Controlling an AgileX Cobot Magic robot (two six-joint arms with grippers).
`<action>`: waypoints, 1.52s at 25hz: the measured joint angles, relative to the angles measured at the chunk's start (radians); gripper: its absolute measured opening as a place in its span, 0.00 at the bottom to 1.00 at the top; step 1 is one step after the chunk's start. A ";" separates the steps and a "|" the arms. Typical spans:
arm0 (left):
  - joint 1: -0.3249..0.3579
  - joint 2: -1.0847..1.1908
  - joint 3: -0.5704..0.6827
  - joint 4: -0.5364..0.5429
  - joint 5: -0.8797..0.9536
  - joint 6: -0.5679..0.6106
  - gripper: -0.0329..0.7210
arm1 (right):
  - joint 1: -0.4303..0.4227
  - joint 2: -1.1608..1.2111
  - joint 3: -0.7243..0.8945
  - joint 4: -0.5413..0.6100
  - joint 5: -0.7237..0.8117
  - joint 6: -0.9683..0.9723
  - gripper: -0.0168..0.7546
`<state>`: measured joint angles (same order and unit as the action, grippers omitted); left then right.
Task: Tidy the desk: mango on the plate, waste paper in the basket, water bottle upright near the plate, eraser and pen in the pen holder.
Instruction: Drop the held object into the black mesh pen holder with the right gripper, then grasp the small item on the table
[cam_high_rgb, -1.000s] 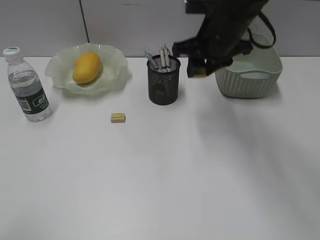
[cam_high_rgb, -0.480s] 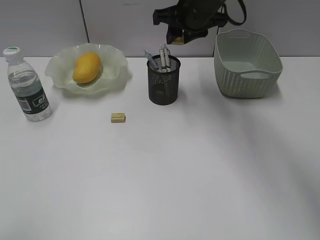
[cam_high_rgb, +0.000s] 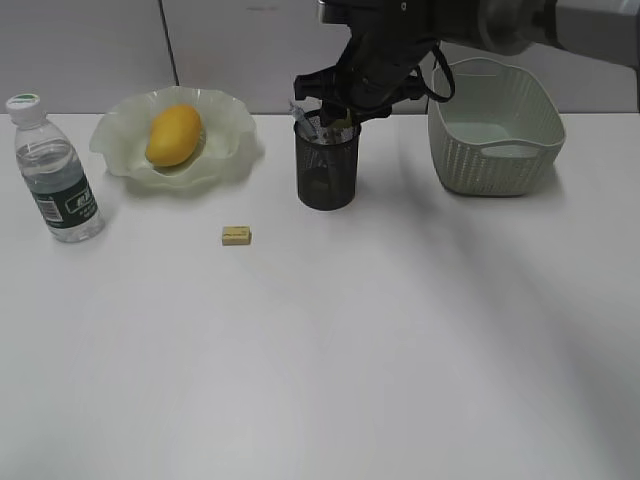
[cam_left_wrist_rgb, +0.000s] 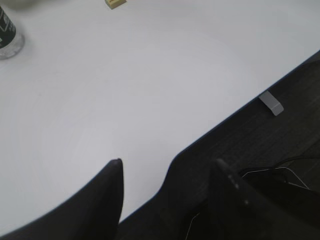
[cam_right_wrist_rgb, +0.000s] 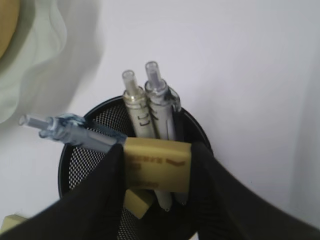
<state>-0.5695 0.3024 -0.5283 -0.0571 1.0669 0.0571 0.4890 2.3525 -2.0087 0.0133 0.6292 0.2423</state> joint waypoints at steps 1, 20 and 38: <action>0.000 0.000 0.000 0.000 0.000 0.000 0.59 | 0.000 0.001 0.000 0.000 -0.005 -0.002 0.43; 0.000 0.000 0.000 0.000 0.000 0.000 0.59 | 0.004 -0.155 -0.008 0.000 0.159 -0.161 0.79; 0.000 0.000 0.000 0.000 0.000 0.000 0.59 | 0.014 -0.327 0.120 -0.013 0.573 -0.199 0.79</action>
<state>-0.5695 0.3024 -0.5283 -0.0571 1.0669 0.0571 0.5032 2.0252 -1.8885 0.0000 1.2022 0.0438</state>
